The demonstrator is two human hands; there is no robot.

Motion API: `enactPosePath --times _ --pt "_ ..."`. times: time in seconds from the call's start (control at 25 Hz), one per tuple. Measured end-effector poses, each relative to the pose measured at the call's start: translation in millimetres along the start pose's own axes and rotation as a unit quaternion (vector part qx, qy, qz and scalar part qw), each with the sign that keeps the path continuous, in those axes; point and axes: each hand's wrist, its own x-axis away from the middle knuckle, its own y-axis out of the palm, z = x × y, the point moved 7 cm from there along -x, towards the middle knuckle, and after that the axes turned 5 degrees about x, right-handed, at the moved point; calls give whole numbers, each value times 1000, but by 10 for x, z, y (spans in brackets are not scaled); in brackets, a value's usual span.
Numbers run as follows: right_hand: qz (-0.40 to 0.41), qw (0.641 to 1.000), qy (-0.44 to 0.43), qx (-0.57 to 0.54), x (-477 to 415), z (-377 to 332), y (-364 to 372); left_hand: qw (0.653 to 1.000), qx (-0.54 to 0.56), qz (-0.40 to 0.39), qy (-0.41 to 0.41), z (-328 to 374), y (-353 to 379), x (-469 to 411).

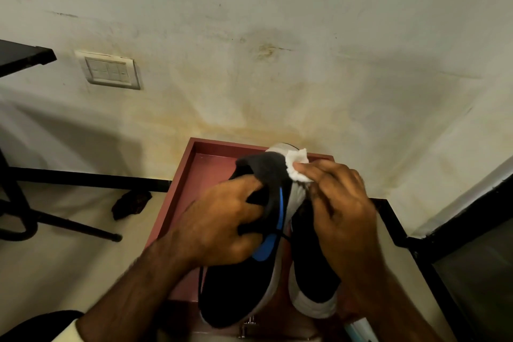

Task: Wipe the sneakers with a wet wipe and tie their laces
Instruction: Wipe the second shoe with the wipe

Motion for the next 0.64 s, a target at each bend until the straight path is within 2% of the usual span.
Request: enactPosePath --times 0.12,0.32,0.4,0.56,0.64 --pt "-41 997 -17 -57 133 -150 108 990 108 62 -68 -198 -108 20" --pt "-138 974 -37 -176 255 -203 227 950 249 166 -84 -289 -312 23" --pt "-141 969 -38 -198 221 -179 154 951 257 154 -74 -273 -310 21" --pt "-9 987 15 -159 86 -98 -75 977 206 27 -49 -147 42 -18" --pt "-15 993 -11 -121 79 -193 -28 983 182 -3 -34 -104 162 -43"
